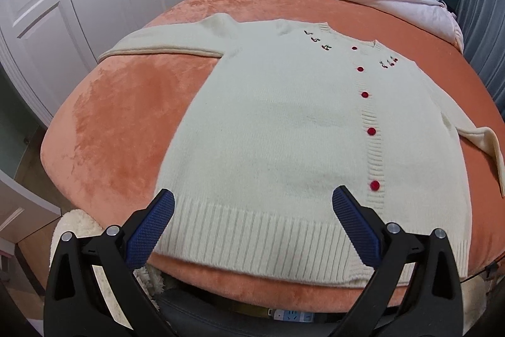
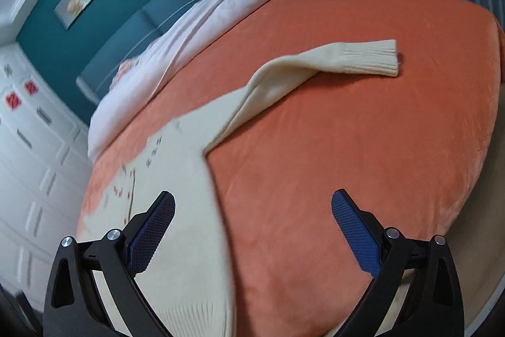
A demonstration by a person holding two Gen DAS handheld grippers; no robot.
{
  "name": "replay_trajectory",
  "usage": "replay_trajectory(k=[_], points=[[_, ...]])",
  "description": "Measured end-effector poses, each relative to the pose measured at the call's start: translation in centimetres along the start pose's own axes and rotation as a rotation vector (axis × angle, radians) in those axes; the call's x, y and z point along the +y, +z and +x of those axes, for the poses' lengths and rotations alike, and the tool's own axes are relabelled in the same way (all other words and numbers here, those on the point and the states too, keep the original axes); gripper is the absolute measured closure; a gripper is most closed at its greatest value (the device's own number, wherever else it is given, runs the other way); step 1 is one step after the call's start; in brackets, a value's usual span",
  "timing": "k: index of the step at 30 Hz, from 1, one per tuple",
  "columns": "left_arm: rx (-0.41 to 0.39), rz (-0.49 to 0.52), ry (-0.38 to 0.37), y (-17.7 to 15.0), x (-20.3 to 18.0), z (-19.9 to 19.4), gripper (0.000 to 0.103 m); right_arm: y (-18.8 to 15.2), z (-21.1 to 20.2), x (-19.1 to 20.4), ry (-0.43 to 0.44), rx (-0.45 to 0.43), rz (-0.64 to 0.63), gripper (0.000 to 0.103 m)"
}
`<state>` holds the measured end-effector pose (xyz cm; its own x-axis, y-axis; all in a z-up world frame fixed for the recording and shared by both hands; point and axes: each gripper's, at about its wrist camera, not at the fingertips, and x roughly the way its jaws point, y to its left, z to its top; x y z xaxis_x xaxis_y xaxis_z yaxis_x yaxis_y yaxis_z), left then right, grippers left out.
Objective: Fold small clothes
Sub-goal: 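Grasp the sleeve cuff with the right gripper and fold it across the body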
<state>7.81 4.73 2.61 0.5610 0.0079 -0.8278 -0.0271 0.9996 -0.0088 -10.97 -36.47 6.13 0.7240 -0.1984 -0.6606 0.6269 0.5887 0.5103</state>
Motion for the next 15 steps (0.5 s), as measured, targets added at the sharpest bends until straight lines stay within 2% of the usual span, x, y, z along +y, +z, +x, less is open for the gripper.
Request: replay_trajectory(k=[5,9,12,13,15], points=[[0.019,0.019,0.040,2.0,-1.7,1.9,0.005,7.3,5.4,-7.9,0.063,-0.069,0.318,0.006],[0.041,0.020,0.061,3.2,-3.2,3.5,0.005,10.4,10.1,-11.3,0.121,-0.088,0.470,0.010],[0.044,0.004,0.062,3.8,-3.5,4.4,0.005,11.3,12.3,-12.2,0.125,-0.122,0.526,0.018],[0.043,-0.005,0.062,4.1,-3.6,4.6,0.005,11.6,12.8,-12.3,0.124,-0.138,0.533,0.025],[0.036,-0.018,0.065,4.4,-3.3,4.9,0.005,12.4,13.6,-12.2,0.128,-0.161,0.540,0.048]])
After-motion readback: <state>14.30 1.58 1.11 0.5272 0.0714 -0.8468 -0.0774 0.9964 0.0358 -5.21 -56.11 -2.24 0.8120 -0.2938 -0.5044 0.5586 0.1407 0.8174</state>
